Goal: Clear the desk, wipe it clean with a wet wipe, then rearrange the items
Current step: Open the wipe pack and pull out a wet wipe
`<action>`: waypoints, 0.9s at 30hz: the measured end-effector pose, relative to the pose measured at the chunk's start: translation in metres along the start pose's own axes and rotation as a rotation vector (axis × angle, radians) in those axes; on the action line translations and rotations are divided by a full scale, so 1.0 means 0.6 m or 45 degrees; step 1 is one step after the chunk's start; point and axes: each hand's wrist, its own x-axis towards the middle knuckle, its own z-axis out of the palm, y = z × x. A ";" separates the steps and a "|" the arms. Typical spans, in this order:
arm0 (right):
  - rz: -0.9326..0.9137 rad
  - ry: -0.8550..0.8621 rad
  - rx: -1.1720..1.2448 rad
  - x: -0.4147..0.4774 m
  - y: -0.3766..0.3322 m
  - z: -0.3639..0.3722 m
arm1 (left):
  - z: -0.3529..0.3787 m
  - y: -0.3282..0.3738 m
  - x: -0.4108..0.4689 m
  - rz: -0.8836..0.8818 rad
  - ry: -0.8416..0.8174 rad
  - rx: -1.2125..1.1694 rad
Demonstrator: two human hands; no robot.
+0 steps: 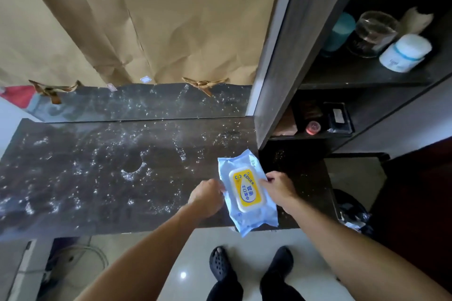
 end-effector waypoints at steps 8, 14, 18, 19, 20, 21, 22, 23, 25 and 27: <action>-0.015 -0.009 -0.228 -0.043 0.059 -0.004 | -0.032 0.031 0.049 0.249 -0.080 0.362; -0.185 0.197 -0.168 0.005 0.031 -0.026 | -0.006 0.033 0.010 0.111 -0.025 0.475; -0.291 0.170 -0.111 0.028 0.012 -0.022 | 0.003 0.043 -0.021 0.026 0.036 0.530; -0.278 0.178 -0.161 0.027 0.011 -0.020 | 0.002 0.045 -0.023 0.036 0.068 0.552; -0.279 0.237 -0.241 0.022 0.015 -0.020 | 0.001 0.047 -0.022 0.076 0.110 0.580; -0.317 0.343 -0.316 0.014 0.023 -0.020 | -0.001 0.048 -0.018 0.147 0.159 0.612; -0.391 0.448 -0.338 0.002 0.031 -0.021 | -0.002 0.049 -0.012 0.238 0.188 0.642; -0.474 0.512 -0.330 -0.011 0.043 -0.021 | -0.002 0.050 -0.004 0.339 0.181 0.669; -0.566 0.462 -0.332 -0.039 0.072 -0.016 | 0.005 0.051 0.012 0.521 0.094 0.703; -0.583 0.274 -0.390 -0.061 0.101 -0.007 | 0.017 0.052 0.026 0.606 0.034 0.694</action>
